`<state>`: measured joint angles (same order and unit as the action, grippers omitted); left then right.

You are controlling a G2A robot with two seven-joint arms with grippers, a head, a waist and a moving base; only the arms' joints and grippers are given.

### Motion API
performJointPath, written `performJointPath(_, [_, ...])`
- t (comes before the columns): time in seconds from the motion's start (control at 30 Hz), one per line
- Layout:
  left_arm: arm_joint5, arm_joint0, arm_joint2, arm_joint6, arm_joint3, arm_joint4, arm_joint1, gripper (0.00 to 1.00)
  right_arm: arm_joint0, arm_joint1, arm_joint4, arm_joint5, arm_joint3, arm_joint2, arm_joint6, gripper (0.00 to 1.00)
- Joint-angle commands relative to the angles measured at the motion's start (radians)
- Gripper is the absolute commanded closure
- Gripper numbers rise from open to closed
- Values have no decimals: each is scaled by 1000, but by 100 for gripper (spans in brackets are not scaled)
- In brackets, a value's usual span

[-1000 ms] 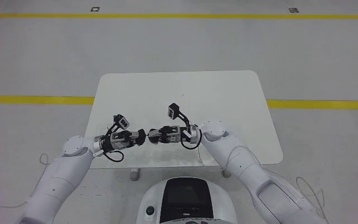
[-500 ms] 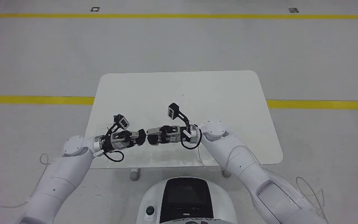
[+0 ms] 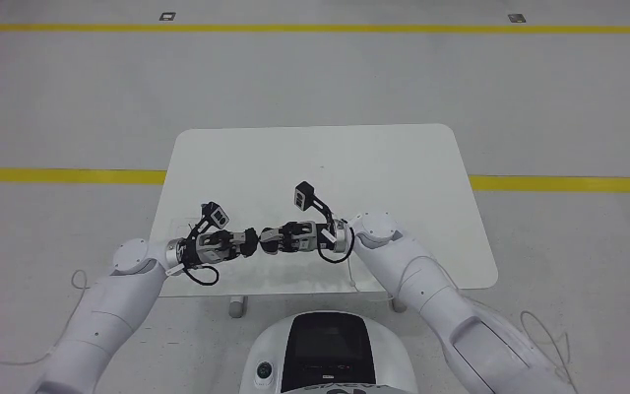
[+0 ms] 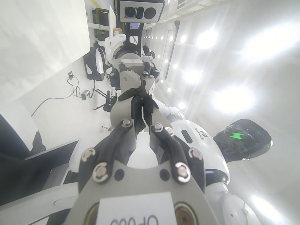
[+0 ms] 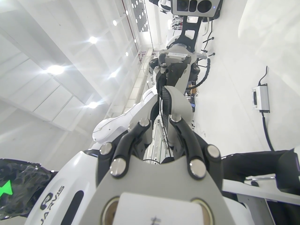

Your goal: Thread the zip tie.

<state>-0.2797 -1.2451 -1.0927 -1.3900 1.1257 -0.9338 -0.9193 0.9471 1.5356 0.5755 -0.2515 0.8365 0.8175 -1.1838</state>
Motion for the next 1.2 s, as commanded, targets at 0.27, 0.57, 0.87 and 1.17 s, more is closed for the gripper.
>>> performJointPath(0.27, [0, -2, -2, 0, 1, 2, -1, 100, -4, 3, 0, 1, -6, -3, 0, 94])
performJointPath(0.57, [0, -4, -3, 0, 5, 5, -1, 100, -6, 5, 1, -1, -12, -4, -1, 94])
performJointPath(0.87, [0, -6, -5, 0, 5, 4, -1, 100, -8, 7, 3, 1, -20, -4, -1, 100])
performJointPath(1.17, [3, -6, -7, 0, 4, -8, -3, 0, -6, 6, 3, -3, -25, -1, -4, 100])
